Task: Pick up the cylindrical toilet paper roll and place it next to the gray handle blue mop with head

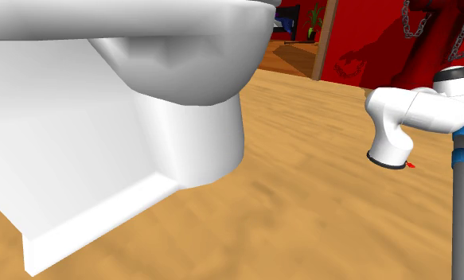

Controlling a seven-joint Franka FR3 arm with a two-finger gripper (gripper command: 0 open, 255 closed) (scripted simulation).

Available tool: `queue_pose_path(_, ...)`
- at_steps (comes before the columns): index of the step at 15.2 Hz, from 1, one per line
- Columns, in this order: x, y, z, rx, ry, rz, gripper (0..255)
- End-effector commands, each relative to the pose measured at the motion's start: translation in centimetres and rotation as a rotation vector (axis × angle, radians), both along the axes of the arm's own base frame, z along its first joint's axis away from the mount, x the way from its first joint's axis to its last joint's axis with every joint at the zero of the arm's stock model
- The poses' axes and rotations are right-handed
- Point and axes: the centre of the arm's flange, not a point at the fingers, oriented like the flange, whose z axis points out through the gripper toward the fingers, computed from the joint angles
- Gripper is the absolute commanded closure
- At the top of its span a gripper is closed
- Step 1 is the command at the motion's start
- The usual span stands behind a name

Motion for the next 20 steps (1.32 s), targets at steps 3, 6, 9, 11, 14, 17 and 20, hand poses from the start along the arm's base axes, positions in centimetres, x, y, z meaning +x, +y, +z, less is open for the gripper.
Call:
queue_pose_path(3, 0.0, 0.0, 0.0, 0.000, 0.001, 0.000, 0)
queue_pose_path(6, 0.0, 0.0, 0.0, 0.000, 0.001, 0.000, 0)
queue_pose_path(9, 0.0, 0.0, 1.3, 0.000, 0.000, 0.000, 0)
queue_pose_path(11, 0.1, -0.1, 4.0, 0.000, 0.000, 0.000, 0)
queue_pose_path(14, 0.1, -0.1, 5.0, 0.000, 0.001, 0.000, 0)
queue_pose_path(17, 0.1, -0.1, 5.0, 0.000, 0.000, 0.000, 0)
queue_pose_path(20, 0.1, -0.1, 5.0, 0.000, 0.000, 0.000, 0)
